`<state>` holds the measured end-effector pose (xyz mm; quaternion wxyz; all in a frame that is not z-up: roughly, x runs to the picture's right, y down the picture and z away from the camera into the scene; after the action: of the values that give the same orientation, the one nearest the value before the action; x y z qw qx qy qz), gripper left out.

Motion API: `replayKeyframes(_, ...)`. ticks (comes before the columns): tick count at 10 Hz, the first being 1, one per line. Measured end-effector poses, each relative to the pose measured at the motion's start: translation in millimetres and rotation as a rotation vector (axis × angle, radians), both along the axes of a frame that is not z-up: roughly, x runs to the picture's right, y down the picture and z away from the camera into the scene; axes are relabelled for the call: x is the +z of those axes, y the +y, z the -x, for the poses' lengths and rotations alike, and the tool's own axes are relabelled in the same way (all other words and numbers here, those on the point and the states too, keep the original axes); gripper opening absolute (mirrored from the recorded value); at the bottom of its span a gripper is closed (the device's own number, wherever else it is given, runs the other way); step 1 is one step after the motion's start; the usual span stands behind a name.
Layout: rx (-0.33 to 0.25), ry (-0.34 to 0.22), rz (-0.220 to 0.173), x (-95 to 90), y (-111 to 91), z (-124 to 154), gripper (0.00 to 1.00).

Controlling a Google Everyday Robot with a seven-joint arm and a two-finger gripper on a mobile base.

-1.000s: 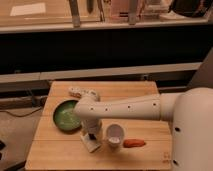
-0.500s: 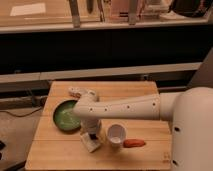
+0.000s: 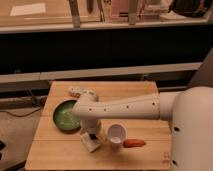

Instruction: Place the eraser on the white sponge

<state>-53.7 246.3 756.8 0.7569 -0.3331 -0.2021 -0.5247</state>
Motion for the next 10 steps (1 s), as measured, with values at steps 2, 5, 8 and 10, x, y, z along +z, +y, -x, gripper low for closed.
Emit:
replayKeyframes(2,-0.002,0.002,-0.002,-0.3,-0.4,-0.2,0.80)
replayKeyframes(5,-0.007,0.001,-0.005,-0.1,0.1,1.7,0.80)
replayKeyframes(8,-0.010,0.004,-0.008,-0.1,0.0,1.8,0.80)
replayKeyframes(10,-0.014,0.003,-0.010,0.0,0.3,3.2,0.80)
